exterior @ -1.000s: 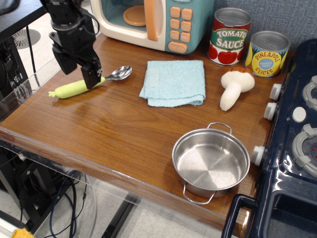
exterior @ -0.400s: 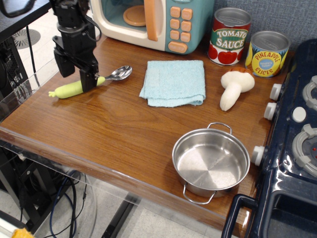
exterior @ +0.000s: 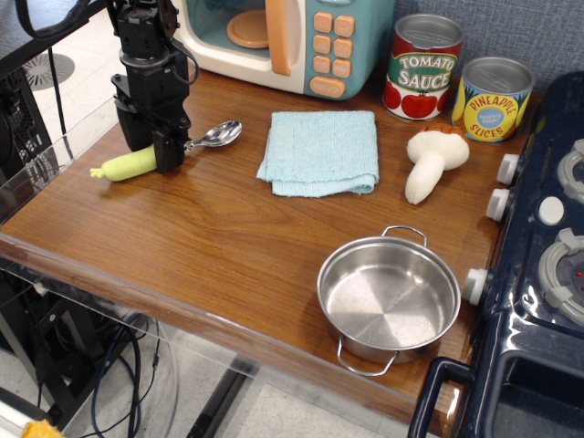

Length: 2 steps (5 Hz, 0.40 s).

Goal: Place the ice cream scoop next to the metal pot

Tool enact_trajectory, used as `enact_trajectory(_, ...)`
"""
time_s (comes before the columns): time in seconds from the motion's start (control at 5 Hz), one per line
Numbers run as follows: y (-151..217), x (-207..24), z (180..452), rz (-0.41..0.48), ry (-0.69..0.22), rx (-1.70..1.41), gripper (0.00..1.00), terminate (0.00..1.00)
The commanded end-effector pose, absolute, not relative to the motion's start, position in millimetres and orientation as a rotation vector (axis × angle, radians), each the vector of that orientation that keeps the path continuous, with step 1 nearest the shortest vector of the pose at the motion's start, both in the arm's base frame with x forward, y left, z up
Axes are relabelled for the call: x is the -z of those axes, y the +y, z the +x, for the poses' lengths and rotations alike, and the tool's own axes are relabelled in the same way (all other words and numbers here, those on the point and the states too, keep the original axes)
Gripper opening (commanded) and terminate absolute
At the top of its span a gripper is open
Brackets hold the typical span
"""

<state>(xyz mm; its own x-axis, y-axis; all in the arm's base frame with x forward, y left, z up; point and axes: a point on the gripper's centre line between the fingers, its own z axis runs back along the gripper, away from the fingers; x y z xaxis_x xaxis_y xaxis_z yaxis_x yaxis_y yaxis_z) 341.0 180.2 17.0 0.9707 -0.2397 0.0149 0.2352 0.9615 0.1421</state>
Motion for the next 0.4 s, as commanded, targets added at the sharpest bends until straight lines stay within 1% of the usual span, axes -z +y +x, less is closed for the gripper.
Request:
enact_trajectory(0.0, 180.4, -37.4, 345.8, 0.139, -0.072, 0.261, 0.0, 0.0)
enact_trajectory(0.2, 172.3, -41.1, 341.6, 0.138, -0.078, 0.213, 0.0, 0.0)
